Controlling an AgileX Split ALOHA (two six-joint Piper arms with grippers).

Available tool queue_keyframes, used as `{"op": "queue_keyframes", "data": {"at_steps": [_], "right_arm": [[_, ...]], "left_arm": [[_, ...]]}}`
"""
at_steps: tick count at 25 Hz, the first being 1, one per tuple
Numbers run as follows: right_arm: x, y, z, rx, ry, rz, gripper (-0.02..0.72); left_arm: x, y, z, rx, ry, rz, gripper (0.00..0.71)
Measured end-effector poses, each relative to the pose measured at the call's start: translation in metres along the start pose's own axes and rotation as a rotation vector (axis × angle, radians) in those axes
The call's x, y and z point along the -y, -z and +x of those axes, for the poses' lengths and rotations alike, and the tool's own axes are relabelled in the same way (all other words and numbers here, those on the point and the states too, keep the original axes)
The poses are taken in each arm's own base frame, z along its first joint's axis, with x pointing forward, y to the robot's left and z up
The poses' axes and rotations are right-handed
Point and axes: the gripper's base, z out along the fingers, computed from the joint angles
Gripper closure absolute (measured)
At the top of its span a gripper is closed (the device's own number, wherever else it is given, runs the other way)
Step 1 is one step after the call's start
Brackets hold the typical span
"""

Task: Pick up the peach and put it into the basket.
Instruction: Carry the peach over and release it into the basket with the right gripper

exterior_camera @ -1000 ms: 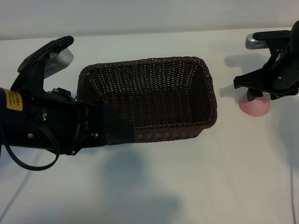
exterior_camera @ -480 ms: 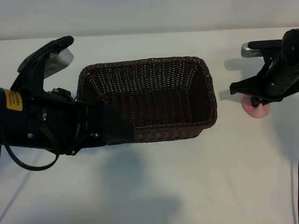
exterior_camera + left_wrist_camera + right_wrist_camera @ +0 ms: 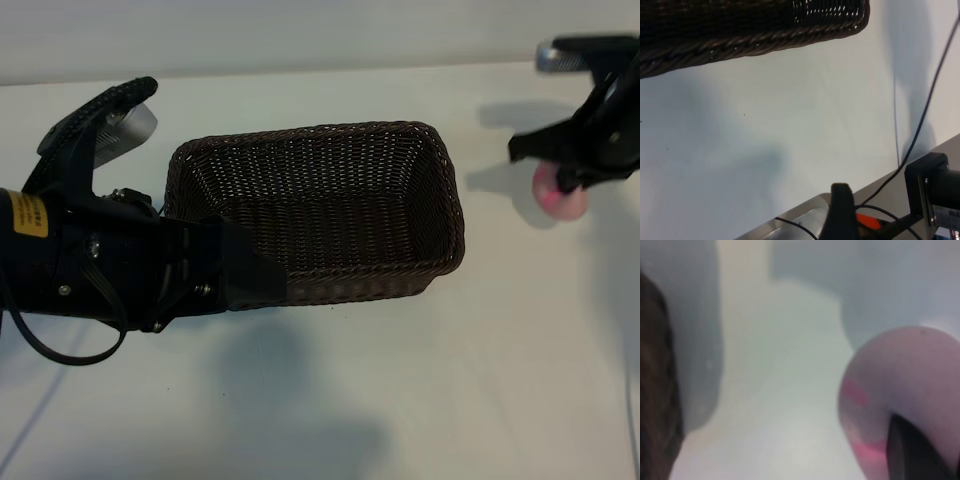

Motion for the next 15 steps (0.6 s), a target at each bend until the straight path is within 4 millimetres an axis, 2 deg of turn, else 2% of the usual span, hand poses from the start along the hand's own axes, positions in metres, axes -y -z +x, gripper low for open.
{"op": "queue_keyframes", "data": {"at_steps": [4, 9, 11, 15], "right_arm": [[-0.002, 0.035, -0.003, 0.042, 0.007, -0.012, 0.66], [-0.009, 0.061, -0.007, 0.049, 0.038, -0.053, 0.66], [-0.018, 0.068, -0.009, 0.053, 0.062, -0.075, 0.66], [-0.051, 0.081, -0.009, 0.072, 0.138, -0.134, 0.66]], "left_arm": [[0.0, 0.0, 0.0, 0.0, 0.0, 0.0, 0.163], [0.0, 0.0, 0.0, 0.0, 0.0, 0.0, 0.163], [0.0, 0.0, 0.0, 0.0, 0.0, 0.0, 0.163], [0.0, 0.0, 0.0, 0.0, 0.0, 0.0, 0.163]]}}
